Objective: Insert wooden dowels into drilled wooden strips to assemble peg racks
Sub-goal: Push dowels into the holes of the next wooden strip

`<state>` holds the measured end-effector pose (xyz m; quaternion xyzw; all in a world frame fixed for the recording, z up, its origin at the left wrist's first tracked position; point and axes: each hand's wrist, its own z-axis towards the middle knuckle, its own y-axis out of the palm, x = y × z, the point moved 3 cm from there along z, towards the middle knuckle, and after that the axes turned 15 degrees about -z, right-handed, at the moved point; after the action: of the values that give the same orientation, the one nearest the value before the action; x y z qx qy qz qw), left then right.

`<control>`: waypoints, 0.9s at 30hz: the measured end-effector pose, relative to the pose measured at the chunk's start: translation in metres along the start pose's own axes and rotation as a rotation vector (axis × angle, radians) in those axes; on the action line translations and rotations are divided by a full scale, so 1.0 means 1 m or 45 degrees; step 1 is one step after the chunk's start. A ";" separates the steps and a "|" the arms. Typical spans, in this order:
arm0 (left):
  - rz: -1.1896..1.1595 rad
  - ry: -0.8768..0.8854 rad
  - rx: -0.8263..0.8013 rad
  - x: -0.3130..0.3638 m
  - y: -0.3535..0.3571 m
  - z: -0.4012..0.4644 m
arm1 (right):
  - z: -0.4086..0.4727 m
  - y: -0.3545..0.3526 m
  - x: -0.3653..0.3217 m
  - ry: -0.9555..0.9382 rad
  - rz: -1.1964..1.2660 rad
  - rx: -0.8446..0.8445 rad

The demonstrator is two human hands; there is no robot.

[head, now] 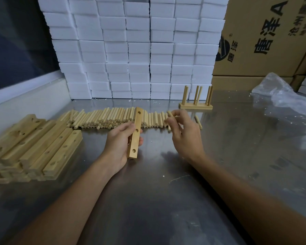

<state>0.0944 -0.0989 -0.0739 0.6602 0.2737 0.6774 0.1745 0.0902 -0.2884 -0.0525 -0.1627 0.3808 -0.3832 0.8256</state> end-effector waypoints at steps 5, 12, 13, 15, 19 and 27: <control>0.006 -0.002 -0.005 0.000 0.002 -0.002 | 0.004 0.001 -0.003 0.188 0.362 -0.019; 0.010 0.009 -0.007 0.001 0.004 -0.003 | -0.001 0.005 0.002 0.374 0.561 -0.263; 0.008 0.011 -0.005 0.001 0.004 -0.003 | -0.001 0.006 0.001 0.351 0.538 -0.286; 0.008 0.014 0.002 0.001 0.003 -0.002 | -0.002 0.008 -0.002 0.264 0.389 -0.315; 0.020 0.007 0.007 0.000 0.002 0.000 | -0.004 0.010 -0.006 0.057 0.040 -0.244; 0.002 0.016 -0.087 0.002 0.005 -0.003 | -0.006 0.012 -0.013 -0.118 -0.146 -0.352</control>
<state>0.0915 -0.1025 -0.0692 0.6498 0.2509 0.6905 0.1948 0.0863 -0.2703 -0.0570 -0.3137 0.3817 -0.3656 0.7888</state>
